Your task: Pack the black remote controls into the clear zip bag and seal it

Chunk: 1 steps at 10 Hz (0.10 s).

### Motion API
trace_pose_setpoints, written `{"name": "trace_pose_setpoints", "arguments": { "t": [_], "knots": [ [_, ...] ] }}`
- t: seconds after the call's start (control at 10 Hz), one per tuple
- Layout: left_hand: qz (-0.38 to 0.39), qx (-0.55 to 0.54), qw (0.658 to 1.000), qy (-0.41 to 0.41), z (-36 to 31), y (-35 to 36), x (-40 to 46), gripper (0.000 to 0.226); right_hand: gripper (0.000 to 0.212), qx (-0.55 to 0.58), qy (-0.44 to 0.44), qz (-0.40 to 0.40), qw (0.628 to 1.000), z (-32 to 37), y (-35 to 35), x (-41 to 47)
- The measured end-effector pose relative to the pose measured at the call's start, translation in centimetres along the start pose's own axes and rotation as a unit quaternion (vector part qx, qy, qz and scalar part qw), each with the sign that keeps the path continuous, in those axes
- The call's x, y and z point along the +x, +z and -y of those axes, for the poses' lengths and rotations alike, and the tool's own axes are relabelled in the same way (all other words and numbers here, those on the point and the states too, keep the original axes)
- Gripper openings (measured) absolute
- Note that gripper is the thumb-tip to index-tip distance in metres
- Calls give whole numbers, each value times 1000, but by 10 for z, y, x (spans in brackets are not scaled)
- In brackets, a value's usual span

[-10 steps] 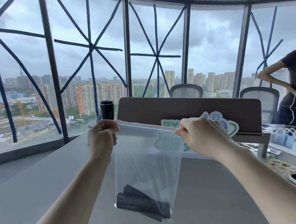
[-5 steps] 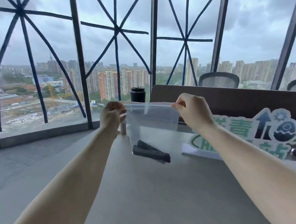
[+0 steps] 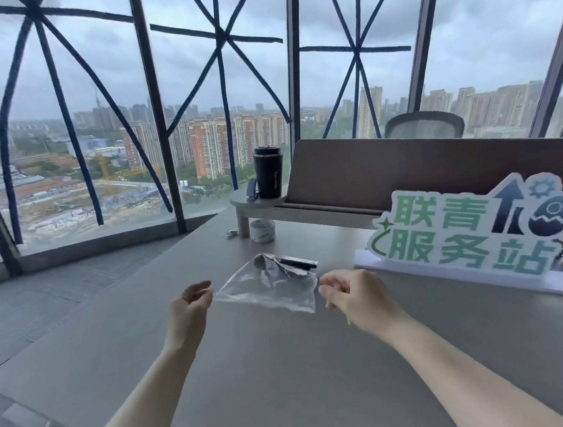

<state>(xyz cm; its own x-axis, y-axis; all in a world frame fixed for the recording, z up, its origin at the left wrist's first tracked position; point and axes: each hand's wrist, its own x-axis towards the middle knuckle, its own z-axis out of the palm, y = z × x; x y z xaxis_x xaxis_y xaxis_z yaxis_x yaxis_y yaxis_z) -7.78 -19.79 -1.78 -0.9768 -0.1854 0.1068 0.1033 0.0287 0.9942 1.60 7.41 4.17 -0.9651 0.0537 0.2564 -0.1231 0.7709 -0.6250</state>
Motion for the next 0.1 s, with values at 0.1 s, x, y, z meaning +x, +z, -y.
{"name": "trace_pose_setpoints", "arguments": {
  "t": [0.1],
  "knots": [
    [-48, 8, 999, 9, 3, -15, -39, 25, 16, 121, 18, -92, 988, -4, -50, -38]
  ]
}}
